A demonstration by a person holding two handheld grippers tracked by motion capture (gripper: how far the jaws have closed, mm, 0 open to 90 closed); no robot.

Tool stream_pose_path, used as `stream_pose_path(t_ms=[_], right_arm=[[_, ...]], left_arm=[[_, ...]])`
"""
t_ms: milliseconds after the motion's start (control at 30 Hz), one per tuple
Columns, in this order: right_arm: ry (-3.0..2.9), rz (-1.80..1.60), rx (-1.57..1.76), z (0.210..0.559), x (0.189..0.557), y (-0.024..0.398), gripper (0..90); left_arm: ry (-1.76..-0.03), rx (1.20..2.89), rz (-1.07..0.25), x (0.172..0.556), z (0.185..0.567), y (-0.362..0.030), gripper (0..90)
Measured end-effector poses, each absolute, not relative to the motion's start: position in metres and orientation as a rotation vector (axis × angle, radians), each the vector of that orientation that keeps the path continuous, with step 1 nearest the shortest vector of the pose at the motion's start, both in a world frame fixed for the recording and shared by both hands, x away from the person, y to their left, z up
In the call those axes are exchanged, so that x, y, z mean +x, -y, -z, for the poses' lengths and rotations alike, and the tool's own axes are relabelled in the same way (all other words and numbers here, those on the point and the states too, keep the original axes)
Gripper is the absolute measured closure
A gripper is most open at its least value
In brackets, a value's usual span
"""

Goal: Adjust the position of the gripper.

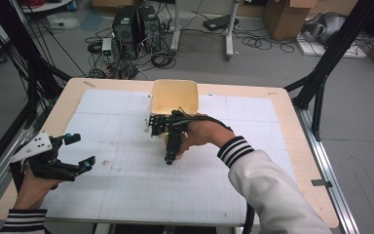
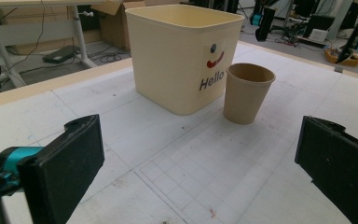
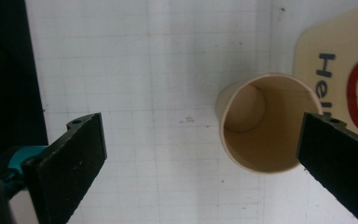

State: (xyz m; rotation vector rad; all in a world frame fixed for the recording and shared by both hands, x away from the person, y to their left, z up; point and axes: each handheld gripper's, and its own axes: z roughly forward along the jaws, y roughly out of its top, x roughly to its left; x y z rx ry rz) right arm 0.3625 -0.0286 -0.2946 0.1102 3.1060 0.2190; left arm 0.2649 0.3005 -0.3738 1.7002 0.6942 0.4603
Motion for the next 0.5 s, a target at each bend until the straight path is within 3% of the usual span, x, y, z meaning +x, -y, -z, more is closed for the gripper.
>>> stream_pose_path(t_ms=[500], right_arm=[[-3.053, -0.214, 0.312, 0.29, 0.374, 0.039, 0.4]], left_arm=[[-0.692, 1.699, -0.457, 0.265, 0.374, -0.301, 1.7]])
